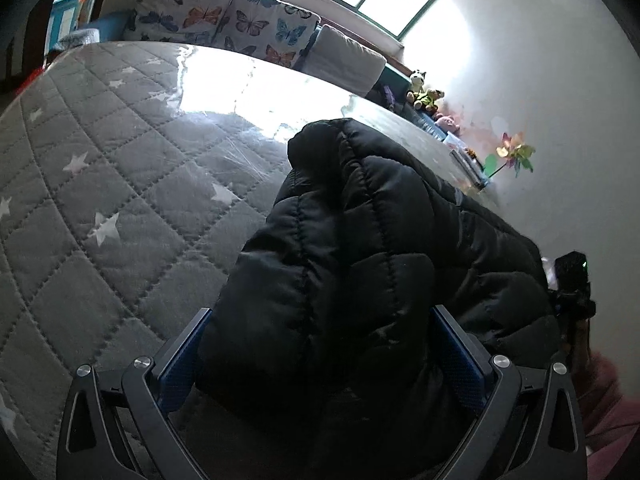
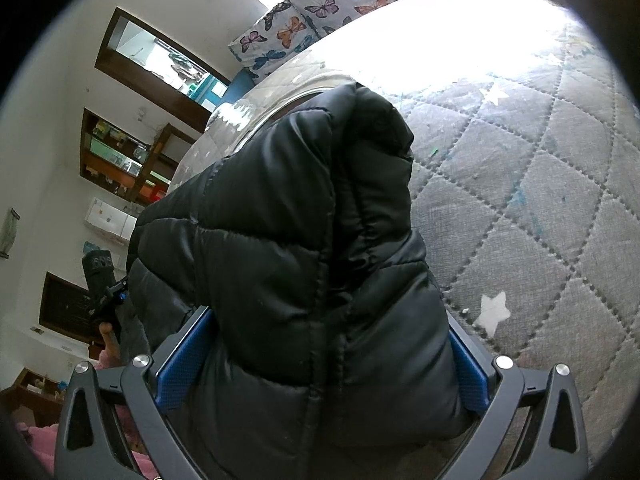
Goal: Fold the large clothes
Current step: 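Grip the folded jacket bundle with both grippers and lift it up, then carry the held bundle over the mattress and lower it with both grippers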
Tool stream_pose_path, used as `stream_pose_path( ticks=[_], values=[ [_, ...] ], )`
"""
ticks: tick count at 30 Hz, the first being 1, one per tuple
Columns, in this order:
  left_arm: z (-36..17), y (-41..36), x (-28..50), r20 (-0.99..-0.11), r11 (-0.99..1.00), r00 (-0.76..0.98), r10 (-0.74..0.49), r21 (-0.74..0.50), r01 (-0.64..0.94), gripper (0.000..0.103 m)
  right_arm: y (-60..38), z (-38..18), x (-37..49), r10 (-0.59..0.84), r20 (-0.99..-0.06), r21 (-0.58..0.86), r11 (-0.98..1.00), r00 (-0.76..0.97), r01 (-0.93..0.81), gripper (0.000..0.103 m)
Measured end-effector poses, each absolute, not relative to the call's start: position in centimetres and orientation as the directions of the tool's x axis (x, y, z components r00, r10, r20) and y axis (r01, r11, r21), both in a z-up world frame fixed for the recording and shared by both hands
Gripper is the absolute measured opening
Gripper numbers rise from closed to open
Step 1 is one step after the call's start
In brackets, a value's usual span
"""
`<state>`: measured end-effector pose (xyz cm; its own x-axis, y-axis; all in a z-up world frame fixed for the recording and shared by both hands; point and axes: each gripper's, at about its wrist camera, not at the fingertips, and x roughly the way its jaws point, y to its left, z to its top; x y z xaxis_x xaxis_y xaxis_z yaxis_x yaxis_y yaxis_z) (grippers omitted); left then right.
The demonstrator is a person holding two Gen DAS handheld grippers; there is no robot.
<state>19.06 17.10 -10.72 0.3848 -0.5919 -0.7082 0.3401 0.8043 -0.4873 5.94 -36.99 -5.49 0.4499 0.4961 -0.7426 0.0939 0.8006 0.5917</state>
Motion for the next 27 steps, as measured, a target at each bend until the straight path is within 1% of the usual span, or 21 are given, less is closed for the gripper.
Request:
stream_pose_path(
  ticks=[5, 6, 7, 8, 9, 10, 11, 13, 14, 16, 19, 21, 27],
  values=[
    [-10.7, 16.6, 18.4, -0.698, 0.783, 0.359, -0.620, -0.522, 0.338, 0.103, -36.7, -5.0, 5.4, 0.489, -0.734, 0.593, 0.800, 0.472, 0.092, 0.103],
    [-10.5, 16.4, 18.0, -0.692, 0.777, 0.356, -0.628, -0.530, 0.340, 0.103, -36.7, -4.6, 5.0, 0.492, -0.723, 0.596, 0.799, 0.485, 0.077, 0.098],
    [-10.2, 16.3, 17.5, -0.686, 0.773, 0.360, -0.633, -0.535, 0.339, 0.103, -36.8, -4.3, 4.8, 0.494, -0.715, 0.597, 0.799, 0.495, 0.067, 0.089],
    [-10.0, 16.2, 17.1, -0.680, 0.774, 0.370, -0.632, -0.537, 0.335, 0.102, -36.8, -3.9, 4.5, 0.494, -0.708, 0.597, 0.801, 0.505, 0.054, 0.086],
    [-9.8, 16.2, 17.1, -0.678, 0.774, 0.375, -0.632, -0.540, 0.330, 0.098, -36.8, -3.6, 4.2, 0.491, -0.707, 0.592, 0.805, 0.509, 0.044, 0.080],
    [-9.6, 16.1, 16.8, -0.674, 0.778, 0.388, -0.628, -0.541, 0.319, 0.091, -36.8, -3.3, 4.0, 0.487, -0.703, 0.587, 0.809, 0.518, 0.035, 0.076],
    [-9.2, 16.1, 16.5, -0.671, 0.787, 0.411, -0.617, -0.536, 0.308, 0.087, -36.8, -3.1, 3.8, 0.480, -0.701, 0.577, 0.816, 0.528, 0.024, 0.073],
    [-8.2, 16.0, 16.0, -0.666, 0.797, 0.440, -0.603, -0.525, 0.298, 0.073, -36.7, -2.6, 3.7, 0.464, -0.698, 0.559, 0.829, 0.545, 0.009, 0.064],
    [-7.6, 15.8, 15.9, -0.665, 0.805, 0.455, -0.592, -0.516, 0.293, 0.070, -36.7, -2.3, 3.7, 0.460, -0.693, 0.556, 0.831, 0.556, 0.005, 0.061],
    [-6.3, 14.8, 15.5, -0.671, 0.828, 0.485, -0.561, -0.472, 0.304, 0.061, -36.9, -1.7, 3.9, 0.447, -0.687, 0.540, 0.841, 0.573, -0.008, 0.054],
    [-4.7, 12.6, 15.9, -0.686, 0.847, 0.498, -0.531, -0.419, 0.325, 0.053, -37.2, -0.3, 4.3, 0.414, -0.687, 0.499, 0.866, 0.598, -0.027, 0.050],
    [-4.0, 10.9, 16.5, -0.685, 0.845, 0.496, -0.533, -0.412, 0.340, 0.050, -37.9, 0.8, 4.6, 0.384, -0.686, 0.463, 0.886, 0.617, -0.037, 0.049],
    [-1.0, 2.5, 21.5, -0.660, 0.814, 0.482, -0.576, -0.410, 0.411, 0.048, -41.6, 3.9, 6.1, 0.280, -0.677, 0.363, 0.931, 0.681, -0.022, 0.047]
  ],
)
